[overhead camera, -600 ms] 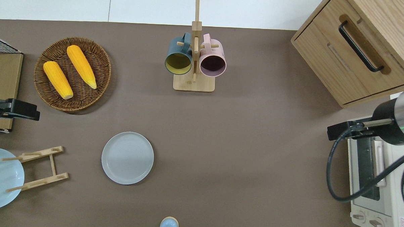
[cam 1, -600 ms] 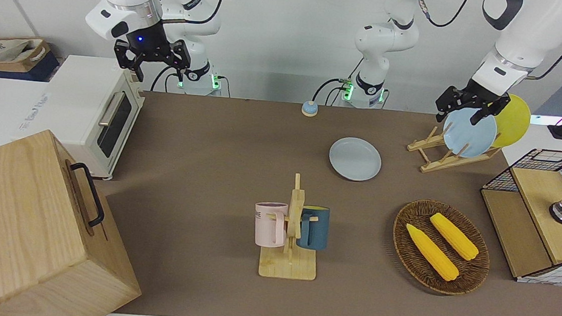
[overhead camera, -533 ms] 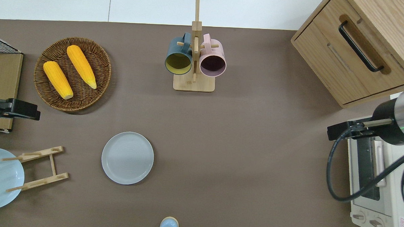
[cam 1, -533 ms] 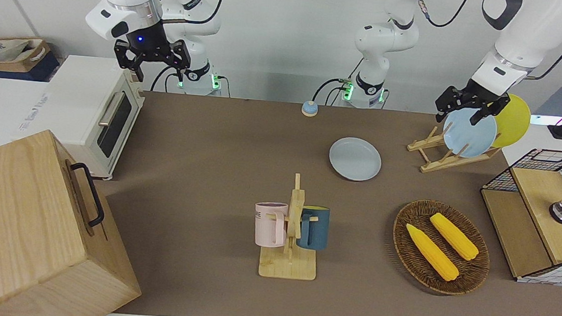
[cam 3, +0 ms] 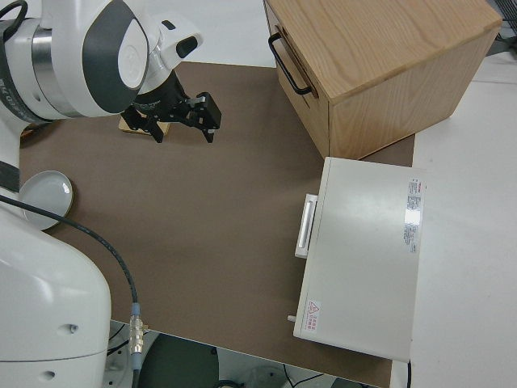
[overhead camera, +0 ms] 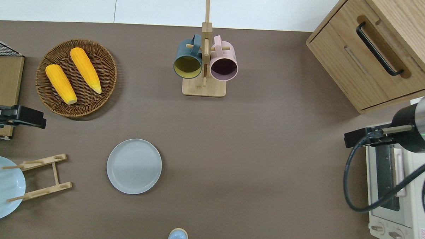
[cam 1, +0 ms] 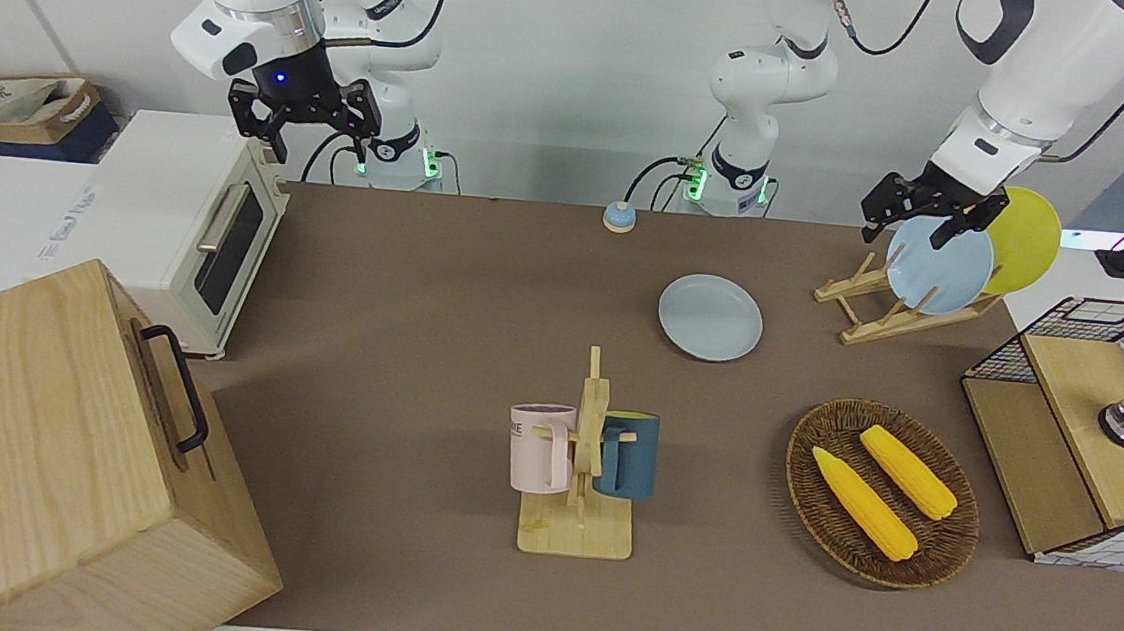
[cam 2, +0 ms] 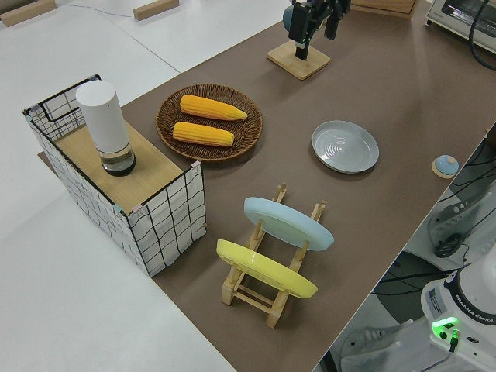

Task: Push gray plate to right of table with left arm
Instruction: 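Move the left gripper forward from its rest position toward the table, then lower the left gripper beside the gray plate's edge nearest it, then press the left gripper against the gray plate's rim, then push the gray plate with the left gripper across toward the toaster oven, then lift the left gripper away from the gray plate and pull back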

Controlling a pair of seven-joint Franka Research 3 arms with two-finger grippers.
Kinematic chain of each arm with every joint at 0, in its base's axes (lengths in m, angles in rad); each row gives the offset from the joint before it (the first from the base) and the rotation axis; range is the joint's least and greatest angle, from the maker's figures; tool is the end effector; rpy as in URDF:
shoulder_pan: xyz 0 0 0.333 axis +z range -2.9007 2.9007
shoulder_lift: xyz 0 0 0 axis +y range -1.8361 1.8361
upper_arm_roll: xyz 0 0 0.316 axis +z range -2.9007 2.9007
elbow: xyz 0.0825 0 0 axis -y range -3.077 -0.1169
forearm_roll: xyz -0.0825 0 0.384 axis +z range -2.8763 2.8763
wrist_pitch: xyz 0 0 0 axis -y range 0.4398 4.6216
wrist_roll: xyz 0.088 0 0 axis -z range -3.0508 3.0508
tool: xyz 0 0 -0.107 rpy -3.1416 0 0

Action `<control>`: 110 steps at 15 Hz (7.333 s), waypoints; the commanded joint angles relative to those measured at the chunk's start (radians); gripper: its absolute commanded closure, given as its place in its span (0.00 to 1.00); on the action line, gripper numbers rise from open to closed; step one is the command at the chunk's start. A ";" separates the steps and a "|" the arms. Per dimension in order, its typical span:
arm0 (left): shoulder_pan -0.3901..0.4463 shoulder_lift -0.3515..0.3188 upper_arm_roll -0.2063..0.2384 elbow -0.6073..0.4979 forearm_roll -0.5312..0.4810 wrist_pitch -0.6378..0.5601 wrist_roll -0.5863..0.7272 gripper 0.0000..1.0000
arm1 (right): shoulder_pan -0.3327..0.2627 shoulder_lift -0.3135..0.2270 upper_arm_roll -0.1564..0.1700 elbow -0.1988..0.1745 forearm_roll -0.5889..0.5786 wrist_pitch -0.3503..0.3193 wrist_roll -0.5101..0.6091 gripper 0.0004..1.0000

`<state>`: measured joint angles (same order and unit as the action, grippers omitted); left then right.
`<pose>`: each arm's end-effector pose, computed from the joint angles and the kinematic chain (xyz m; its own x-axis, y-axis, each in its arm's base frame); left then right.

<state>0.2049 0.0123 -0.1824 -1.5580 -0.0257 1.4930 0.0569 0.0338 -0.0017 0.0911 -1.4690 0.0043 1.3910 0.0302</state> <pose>0.5497 0.0101 0.6173 0.9965 -0.0366 -0.0753 -0.0342 -0.9989 0.0323 0.5307 0.0672 0.6575 0.9926 0.0949 -0.0763 0.0951 -0.9955 -0.0018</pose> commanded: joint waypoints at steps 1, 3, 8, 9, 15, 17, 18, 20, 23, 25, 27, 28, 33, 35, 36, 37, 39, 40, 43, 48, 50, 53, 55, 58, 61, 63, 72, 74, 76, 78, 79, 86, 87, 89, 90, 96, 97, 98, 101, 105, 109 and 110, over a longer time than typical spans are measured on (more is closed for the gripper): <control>0.005 -0.026 0.006 -0.054 -0.026 -0.001 -0.002 0.01 | -0.011 -0.008 0.006 0.001 0.008 -0.012 -0.001 0.02; 0.004 -0.037 0.008 -0.091 -0.026 0.018 -0.002 0.00 | -0.011 -0.008 0.006 0.001 0.008 -0.012 -0.003 0.02; 0.005 -0.116 0.011 -0.290 -0.065 0.171 -0.002 0.00 | -0.011 -0.008 0.006 -0.001 0.008 -0.012 -0.001 0.02; -0.001 -0.133 0.011 -0.330 -0.066 0.211 -0.002 0.00 | -0.011 -0.008 0.004 -0.001 0.008 -0.012 -0.003 0.02; -0.012 -0.192 0.009 -0.576 -0.079 0.443 -0.002 0.00 | -0.011 -0.008 0.004 -0.001 0.008 -0.012 -0.001 0.02; -0.013 -0.196 0.008 -0.646 -0.085 0.521 -0.002 0.01 | -0.011 -0.008 0.004 0.001 0.008 -0.012 -0.001 0.02; -0.015 -0.198 0.000 -0.684 -0.086 0.562 -0.002 0.00 | -0.011 -0.008 0.006 -0.001 0.008 -0.012 -0.003 0.02; -0.015 -0.204 -0.005 -0.761 -0.100 0.645 -0.002 0.00 | -0.011 -0.008 0.004 -0.001 0.008 -0.012 -0.003 0.02; -0.044 -0.204 -0.005 -0.861 -0.140 0.771 -0.002 0.01 | -0.011 -0.008 0.006 -0.001 0.010 -0.012 -0.003 0.02; -0.071 -0.196 -0.005 -0.928 -0.148 0.864 -0.003 0.01 | -0.011 -0.008 0.006 -0.001 0.008 -0.012 -0.003 0.02; -0.087 -0.186 -0.005 -0.967 -0.155 0.914 -0.003 0.01 | -0.011 -0.008 0.006 -0.001 0.008 -0.012 -0.001 0.02; -0.097 -0.177 -0.005 -0.978 -0.155 0.935 -0.003 0.01 | -0.011 -0.008 0.006 -0.001 0.008 -0.012 -0.001 0.02; -0.114 -0.126 -0.005 -0.998 -0.155 0.954 -0.002 0.01 | -0.011 -0.008 0.004 -0.001 0.008 -0.012 -0.003 0.02; -0.116 -0.115 -0.005 -0.998 -0.155 0.955 -0.002 0.01 | -0.011 -0.008 0.006 0.001 0.008 -0.012 -0.001 0.02; -0.124 -0.104 -0.005 -0.998 -0.155 0.957 -0.002 0.01 | -0.011 -0.008 0.006 -0.001 0.008 -0.012 -0.003 0.02; -0.127 -0.097 -0.005 -0.998 -0.155 0.960 -0.002 0.01 | -0.011 -0.008 0.006 -0.001 0.008 -0.012 -0.003 0.02; -0.127 -0.089 -0.005 -0.998 -0.155 0.964 -0.002 0.13 | -0.011 -0.008 0.006 -0.001 0.010 -0.012 -0.003 0.02; -0.127 -0.091 -0.005 -0.998 -0.155 0.963 -0.003 0.26 | -0.011 -0.008 0.006 0.001 0.008 -0.012 -0.003 0.02; -0.127 -0.092 -0.005 -0.998 -0.155 0.961 -0.011 0.72 | -0.011 -0.008 0.004 -0.001 0.008 -0.012 -0.003 0.02; -0.127 -0.089 -0.005 -0.996 -0.155 0.963 -0.014 1.00 | -0.011 -0.008 0.004 -0.001 0.008 -0.012 -0.003 0.02; -0.128 -0.083 -0.005 -0.992 -0.158 0.966 -0.017 1.00 | -0.011 -0.008 0.006 -0.001 0.008 -0.012 -0.003 0.02; -0.162 -0.063 -0.005 -0.985 -0.215 0.983 -0.020 1.00 | -0.011 -0.008 0.004 -0.001 0.008 -0.012 -0.003 0.02; -0.200 -0.048 -0.005 -0.982 -0.235 1.016 -0.060 1.00 | -0.011 -0.008 0.004 -0.001 0.008 -0.012 -0.003 0.02; -0.263 -0.014 -0.005 -0.958 -0.235 1.036 -0.133 1.00 | -0.011 -0.008 0.006 -0.001 0.008 -0.012 -0.003 0.02; -0.338 0.009 -0.006 -0.926 -0.235 1.038 -0.224 1.00 | -0.011 -0.008 0.004 -0.001 0.008 -0.012 -0.003 0.02; -0.390 0.026 -0.005 -0.901 -0.235 1.038 -0.281 1.00 | -0.011 -0.008 0.006 -0.001 0.008 -0.012 -0.001 0.02; -0.669 0.178 -0.005 -0.748 -0.234 1.116 -0.610 1.00 | -0.011 -0.008 0.004 -0.001 0.008 -0.012 -0.001 0.02; -0.720 0.213 -0.005 -0.702 -0.224 1.125 -0.684 1.00 | -0.011 -0.008 0.006 -0.001 0.008 -0.012 -0.003 0.02; -0.763 0.254 -0.003 -0.642 -0.221 1.125 -0.748 1.00 | -0.011 -0.008 0.006 -0.001 0.008 -0.012 -0.003 0.02; -0.809 0.296 -0.003 -0.584 -0.220 1.125 -0.805 1.00 | -0.011 -0.008 0.006 -0.001 0.008 -0.012 -0.003 0.02; -0.831 0.320 -0.002 -0.553 -0.220 1.125 -0.834 1.00 | -0.011 -0.008 0.004 -0.001 0.008 -0.012 -0.001 0.02; -0.926 0.445 -0.003 -0.363 -0.040 1.112 -1.137 1.00 | -0.011 -0.008 0.004 0.001 0.008 -0.012 -0.001 0.02; -0.933 0.451 -0.003 -0.355 -0.031 1.112 -1.147 1.00 | -0.011 -0.008 0.006 0.001 0.010 -0.012 -0.003 0.02; -0.949 0.460 -0.003 -0.346 -0.033 1.113 -1.154 1.00 | -0.011 -0.008 0.006 0.001 0.008 -0.012 -0.003 0.02; -0.959 0.462 -0.003 -0.343 -0.033 1.113 -1.164 1.00 | -0.011 -0.008 0.006 -0.001 0.008 -0.012 -0.001 0.02; -0.963 0.460 -0.003 -0.341 -0.030 1.113 -1.164 0.42 | -0.011 -0.008 0.006 -0.001 0.008 -0.012 -0.001 0.02; -0.963 0.460 -0.003 -0.341 -0.030 1.113 -1.163 0.19 | -0.011 -0.008 0.006 0.001 0.008 -0.012 -0.003 0.02; -0.963 0.460 -0.002 -0.341 -0.030 1.113 -1.163 0.04 | -0.011 -0.008 0.004 0.001 0.008 -0.012 -0.003 0.02; -0.957 0.456 0.003 -0.343 -0.020 1.107 -1.163 0.02 | -0.011 -0.008 0.006 -0.001 0.008 -0.012 -0.003 0.02; -0.938 0.427 0.011 -0.343 -0.019 1.049 -1.140 0.02 | -0.011 -0.008 0.006 0.001 0.008 -0.012 -0.003 0.02; -0.883 0.373 0.011 -0.355 -0.023 0.939 -0.985 0.02 | -0.011 -0.008 0.006 -0.001 0.008 -0.012 -0.003 0.02; -0.869 0.355 0.011 -0.359 -0.025 0.917 -0.959 0.02 | -0.011 -0.008 0.006 -0.001 0.008 -0.012 -0.001 0.02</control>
<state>-0.7095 0.4289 -0.1717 -1.9033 -0.0634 2.4958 -0.9918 0.0338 -0.0017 0.0911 -1.4690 0.0043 1.3910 0.0302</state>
